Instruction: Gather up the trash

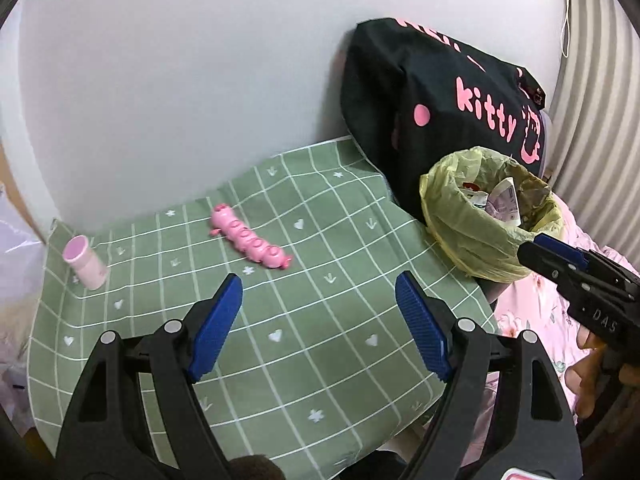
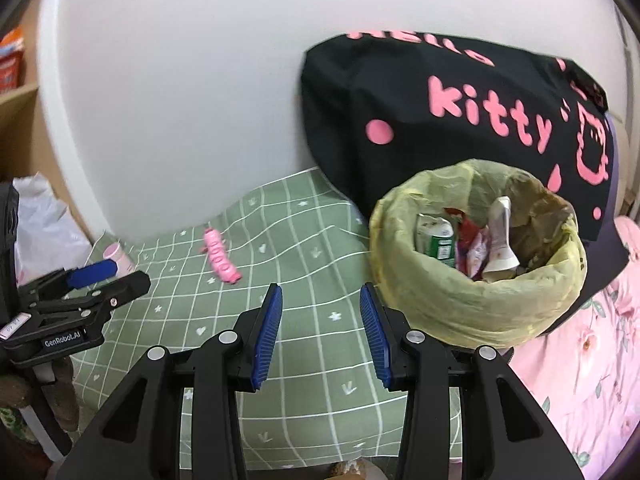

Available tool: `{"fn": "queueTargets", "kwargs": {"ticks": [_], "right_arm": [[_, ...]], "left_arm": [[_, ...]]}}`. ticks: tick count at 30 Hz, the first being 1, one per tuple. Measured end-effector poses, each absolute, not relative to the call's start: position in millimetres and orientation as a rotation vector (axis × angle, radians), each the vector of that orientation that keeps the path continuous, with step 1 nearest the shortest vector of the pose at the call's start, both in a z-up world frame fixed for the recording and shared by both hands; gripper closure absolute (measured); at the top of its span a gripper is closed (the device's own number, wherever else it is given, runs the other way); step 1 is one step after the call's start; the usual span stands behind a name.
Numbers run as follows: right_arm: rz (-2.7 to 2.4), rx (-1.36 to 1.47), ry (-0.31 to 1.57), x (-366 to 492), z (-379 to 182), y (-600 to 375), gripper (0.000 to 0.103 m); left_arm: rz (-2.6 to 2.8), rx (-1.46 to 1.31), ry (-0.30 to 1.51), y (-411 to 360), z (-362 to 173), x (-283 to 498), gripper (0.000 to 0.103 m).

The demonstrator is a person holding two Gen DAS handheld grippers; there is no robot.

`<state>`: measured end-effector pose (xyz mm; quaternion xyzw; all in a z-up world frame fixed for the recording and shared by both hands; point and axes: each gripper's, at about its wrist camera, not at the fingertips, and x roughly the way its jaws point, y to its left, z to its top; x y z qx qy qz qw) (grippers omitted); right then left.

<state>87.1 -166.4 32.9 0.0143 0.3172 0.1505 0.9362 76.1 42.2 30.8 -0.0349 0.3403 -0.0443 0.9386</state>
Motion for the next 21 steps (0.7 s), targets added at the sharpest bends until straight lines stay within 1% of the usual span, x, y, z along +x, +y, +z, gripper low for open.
{"fn": "queueTargets", "kwargs": {"ticks": [9, 21], "right_arm": [[0.277, -0.011, 0.621, 69.7, 34.3, -141.5, 0.065], [0.251, -0.006, 0.611, 69.9, 36.0, -142.9, 0.065]], "left_arm": [[-0.066, -0.073, 0.634, 54.2, 44.7, 59.9, 0.030], [-0.061, -0.074, 0.638, 53.0, 44.7, 60.2, 0.030]]}}
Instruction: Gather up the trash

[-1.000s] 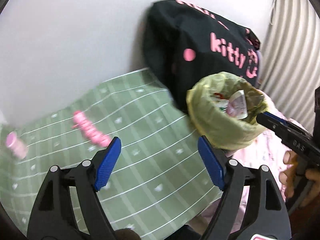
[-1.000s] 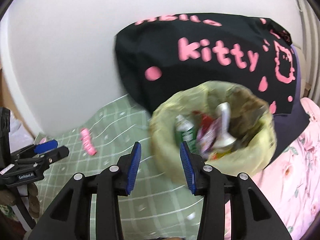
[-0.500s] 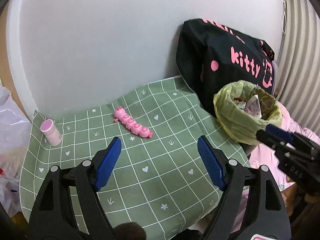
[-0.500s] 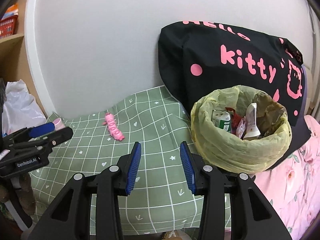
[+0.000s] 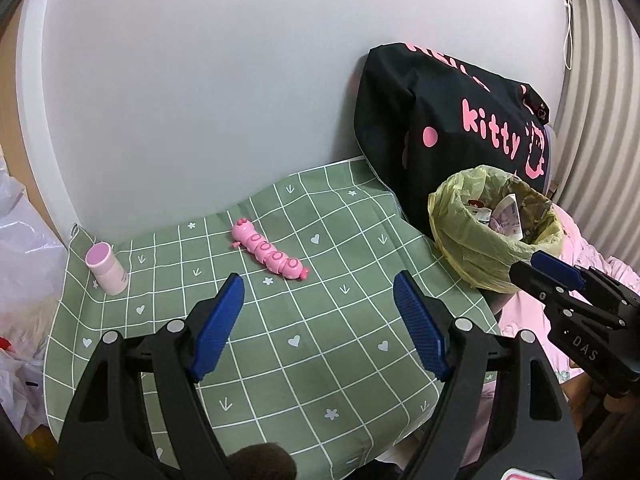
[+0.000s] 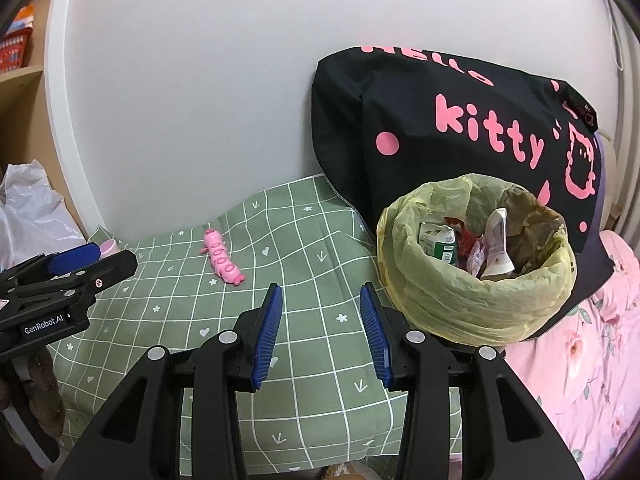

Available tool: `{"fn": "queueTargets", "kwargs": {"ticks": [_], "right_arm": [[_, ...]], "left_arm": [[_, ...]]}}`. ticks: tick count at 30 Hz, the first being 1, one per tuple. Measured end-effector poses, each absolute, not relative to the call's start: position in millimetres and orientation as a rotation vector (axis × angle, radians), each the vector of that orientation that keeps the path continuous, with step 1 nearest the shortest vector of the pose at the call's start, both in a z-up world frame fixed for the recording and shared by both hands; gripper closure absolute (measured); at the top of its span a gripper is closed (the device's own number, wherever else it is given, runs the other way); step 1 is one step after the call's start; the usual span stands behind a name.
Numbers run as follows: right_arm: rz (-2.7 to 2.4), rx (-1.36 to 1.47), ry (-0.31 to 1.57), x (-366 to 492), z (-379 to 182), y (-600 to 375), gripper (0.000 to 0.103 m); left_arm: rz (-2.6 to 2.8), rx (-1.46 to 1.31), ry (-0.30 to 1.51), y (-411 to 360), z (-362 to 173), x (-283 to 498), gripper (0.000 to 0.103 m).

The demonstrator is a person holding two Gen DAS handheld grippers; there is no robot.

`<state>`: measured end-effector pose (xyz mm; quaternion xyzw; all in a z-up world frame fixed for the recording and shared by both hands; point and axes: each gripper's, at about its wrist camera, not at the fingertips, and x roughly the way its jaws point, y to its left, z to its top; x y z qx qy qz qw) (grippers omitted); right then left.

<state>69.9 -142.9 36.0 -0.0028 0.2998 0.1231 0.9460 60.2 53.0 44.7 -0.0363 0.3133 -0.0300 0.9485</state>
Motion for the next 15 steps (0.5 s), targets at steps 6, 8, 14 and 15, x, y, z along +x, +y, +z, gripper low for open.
{"fn": "queueTargets", "kwargs": {"ticks": [6, 8, 14, 15], "right_arm": [[0.246, -0.008, 0.598, 67.4, 38.4, -144.6, 0.065], [0.246, -0.009, 0.596, 66.6, 38.4, -145.1, 0.065], [0.246, -0.011, 0.591, 64.5, 39.0, -148.1, 0.065], [0.245, -0.009, 0.589, 64.3, 39.3, -149.1, 0.065]], "left_arm": [[-0.061, -0.067, 0.631, 51.6, 45.9, 58.8, 0.030], [-0.060, -0.068, 0.629, 51.0, 46.7, 57.9, 0.030], [-0.059, -0.062, 0.623, 48.8, 48.7, 56.3, 0.030], [-0.061, -0.061, 0.623, 48.7, 48.7, 56.5, 0.030]]}}
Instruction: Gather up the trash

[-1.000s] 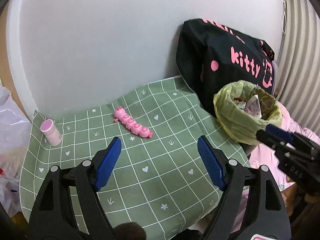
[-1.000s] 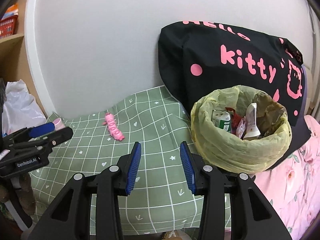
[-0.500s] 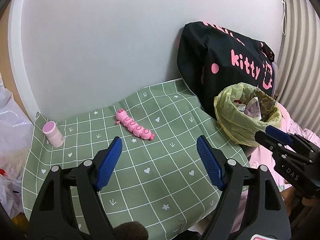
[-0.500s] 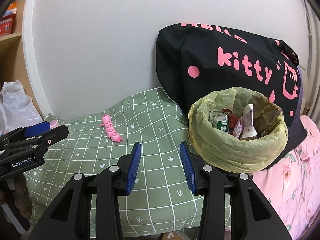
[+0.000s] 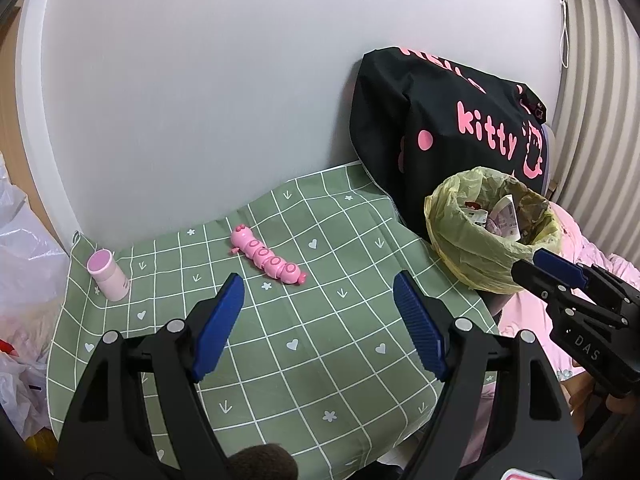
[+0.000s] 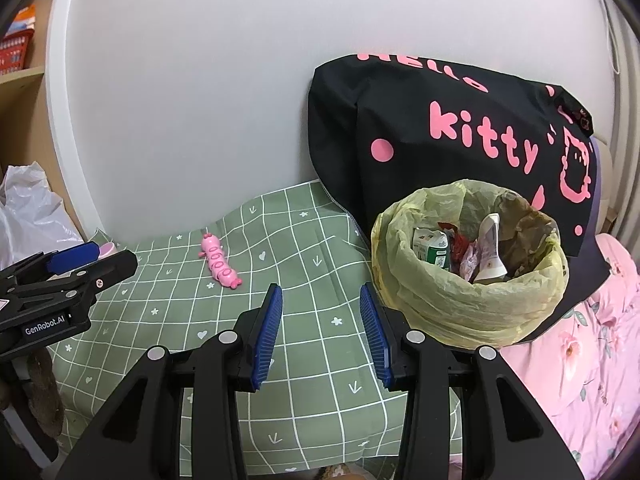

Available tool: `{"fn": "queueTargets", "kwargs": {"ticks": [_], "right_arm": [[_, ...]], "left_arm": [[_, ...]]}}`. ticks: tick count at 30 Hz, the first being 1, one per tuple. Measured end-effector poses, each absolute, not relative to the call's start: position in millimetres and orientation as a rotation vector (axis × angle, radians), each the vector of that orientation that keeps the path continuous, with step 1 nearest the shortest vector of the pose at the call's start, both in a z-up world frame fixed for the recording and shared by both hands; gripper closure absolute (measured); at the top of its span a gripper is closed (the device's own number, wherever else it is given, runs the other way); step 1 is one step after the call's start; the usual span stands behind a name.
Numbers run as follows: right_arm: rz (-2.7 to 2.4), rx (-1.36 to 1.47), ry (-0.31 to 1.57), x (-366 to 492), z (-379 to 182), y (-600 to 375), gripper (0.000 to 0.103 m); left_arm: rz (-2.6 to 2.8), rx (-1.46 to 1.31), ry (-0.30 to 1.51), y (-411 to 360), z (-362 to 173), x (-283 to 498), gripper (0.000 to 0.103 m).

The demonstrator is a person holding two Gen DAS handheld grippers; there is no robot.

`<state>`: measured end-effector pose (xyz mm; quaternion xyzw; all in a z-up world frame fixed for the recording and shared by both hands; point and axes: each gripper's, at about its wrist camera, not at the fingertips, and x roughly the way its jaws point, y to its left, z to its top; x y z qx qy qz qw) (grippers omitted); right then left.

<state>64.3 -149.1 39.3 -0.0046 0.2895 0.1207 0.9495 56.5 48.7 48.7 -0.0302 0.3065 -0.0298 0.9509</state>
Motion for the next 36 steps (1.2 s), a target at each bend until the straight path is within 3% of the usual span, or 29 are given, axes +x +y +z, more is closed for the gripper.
{"fn": "queueTargets", "kwargs": {"ticks": [36], "right_arm": [[0.218, 0.001, 0.582, 63.2, 41.0, -157.4, 0.065]], "left_arm": [[-0.083, -0.055, 0.622, 45.1, 50.3, 57.6, 0.030]]}}
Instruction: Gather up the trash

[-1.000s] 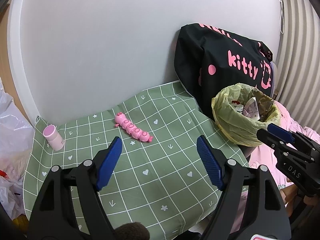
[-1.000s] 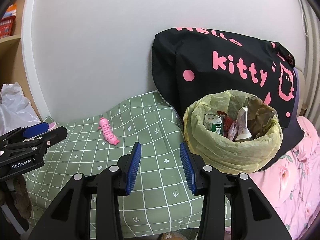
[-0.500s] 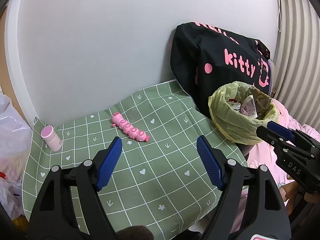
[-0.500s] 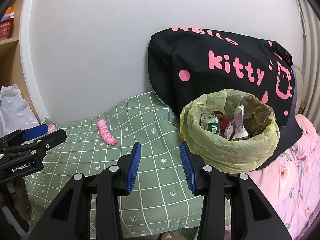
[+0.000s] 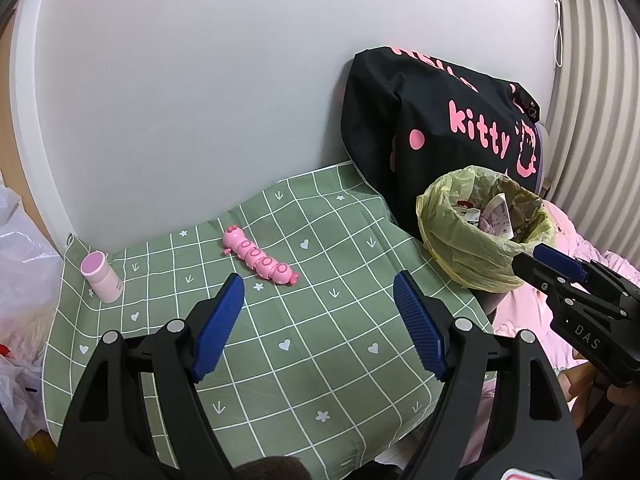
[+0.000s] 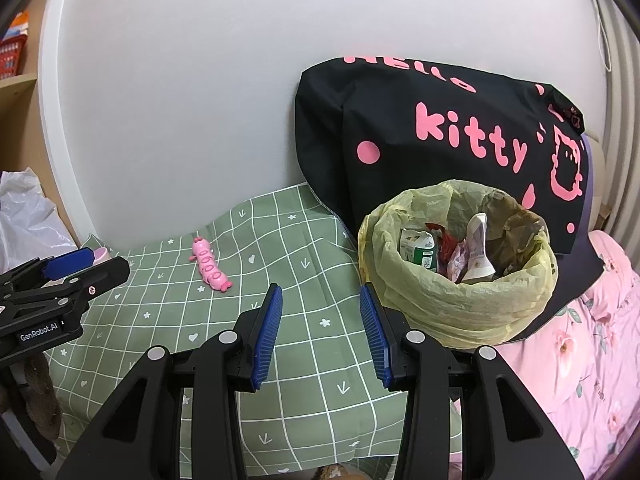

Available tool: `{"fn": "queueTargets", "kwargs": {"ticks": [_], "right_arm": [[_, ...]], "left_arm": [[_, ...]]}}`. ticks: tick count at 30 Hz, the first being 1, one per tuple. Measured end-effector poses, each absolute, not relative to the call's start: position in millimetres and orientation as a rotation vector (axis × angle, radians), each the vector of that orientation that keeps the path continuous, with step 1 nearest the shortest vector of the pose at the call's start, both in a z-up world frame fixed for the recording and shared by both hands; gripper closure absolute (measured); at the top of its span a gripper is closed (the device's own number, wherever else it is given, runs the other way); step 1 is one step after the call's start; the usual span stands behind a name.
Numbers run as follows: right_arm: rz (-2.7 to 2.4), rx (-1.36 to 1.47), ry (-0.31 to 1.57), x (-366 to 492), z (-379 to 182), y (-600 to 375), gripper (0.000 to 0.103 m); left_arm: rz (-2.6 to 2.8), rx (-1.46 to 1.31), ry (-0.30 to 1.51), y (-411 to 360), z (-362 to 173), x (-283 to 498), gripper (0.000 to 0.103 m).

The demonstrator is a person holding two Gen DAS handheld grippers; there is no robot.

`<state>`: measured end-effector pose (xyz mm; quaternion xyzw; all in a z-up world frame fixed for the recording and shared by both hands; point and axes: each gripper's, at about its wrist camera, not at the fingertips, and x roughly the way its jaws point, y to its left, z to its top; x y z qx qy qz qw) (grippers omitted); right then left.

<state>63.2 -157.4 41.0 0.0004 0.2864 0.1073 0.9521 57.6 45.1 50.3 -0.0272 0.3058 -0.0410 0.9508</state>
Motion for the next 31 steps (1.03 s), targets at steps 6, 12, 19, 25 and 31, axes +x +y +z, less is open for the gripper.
{"fn": "queueTargets", "kwargs": {"ticks": [6, 12, 19, 25, 31], "right_arm": [[0.220, -0.002, 0.584, 63.8, 41.2, -157.6, 0.065], [0.221, 0.002, 0.584, 64.3, 41.7, -157.2, 0.065], [0.218, -0.003, 0.588, 64.1, 40.0, -157.0, 0.065], [0.244, -0.021, 0.607, 76.0, 35.1, -149.5, 0.060], [0.604, -0.225, 0.752, 139.3, -13.1, -64.0, 0.053]], "left_arm": [[-0.082, -0.046, 0.615, 45.0, 51.7, 56.7, 0.030], [-0.069, -0.054, 0.615, 46.4, 51.1, 56.9, 0.030], [-0.060, -0.052, 0.606, 46.4, 50.6, 54.4, 0.031], [-0.038, -0.101, 0.679, 64.8, 36.7, 68.8, 0.031], [0.295, -0.316, 0.823, 174.6, -31.9, 100.9, 0.023]]}}
